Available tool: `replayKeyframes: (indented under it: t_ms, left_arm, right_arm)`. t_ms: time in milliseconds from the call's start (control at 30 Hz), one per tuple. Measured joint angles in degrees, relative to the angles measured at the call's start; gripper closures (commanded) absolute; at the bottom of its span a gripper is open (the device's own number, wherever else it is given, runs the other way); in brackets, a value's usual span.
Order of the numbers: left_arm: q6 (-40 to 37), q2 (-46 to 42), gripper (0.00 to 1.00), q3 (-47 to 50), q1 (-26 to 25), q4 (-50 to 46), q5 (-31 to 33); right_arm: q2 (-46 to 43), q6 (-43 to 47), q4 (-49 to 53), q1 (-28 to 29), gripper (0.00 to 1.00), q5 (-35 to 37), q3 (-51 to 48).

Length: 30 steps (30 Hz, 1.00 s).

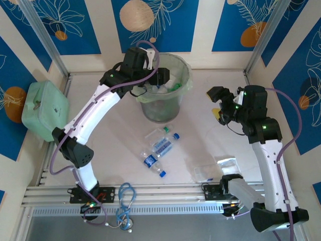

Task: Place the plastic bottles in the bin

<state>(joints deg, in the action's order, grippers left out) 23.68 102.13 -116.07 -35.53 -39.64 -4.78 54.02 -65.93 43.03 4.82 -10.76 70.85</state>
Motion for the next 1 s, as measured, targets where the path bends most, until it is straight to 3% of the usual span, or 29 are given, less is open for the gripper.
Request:
replayKeyframes:
  t_ms: [333, 467, 700, 1000]
  left_arm:
    - [-0.17, -4.55, 0.21, 3.8, 0.15, -0.55, 2.82]
    - [2.03, -14.49, 0.21, 13.31, 1.53, -0.09, 5.22]
    - [13.18, -33.7, 0.24, 36.44, 9.46, 0.15, 6.54]
    - [23.12, -34.77, 0.28, 54.16, 10.43, 0.48, -1.07]
  right_arm:
    - [0.2, 0.0, -0.09, 0.09, 0.11, -0.04, -1.05]
    - [0.17, 0.0, -0.22, 0.81, 0.11, 0.02, -1.99]
    - [0.2, -0.07, -0.92, 3.76, 0.12, 0.46, -4.57]
    - [2.14, -0.72, -2.93, 14.4, 0.13, 5.68, -7.61]
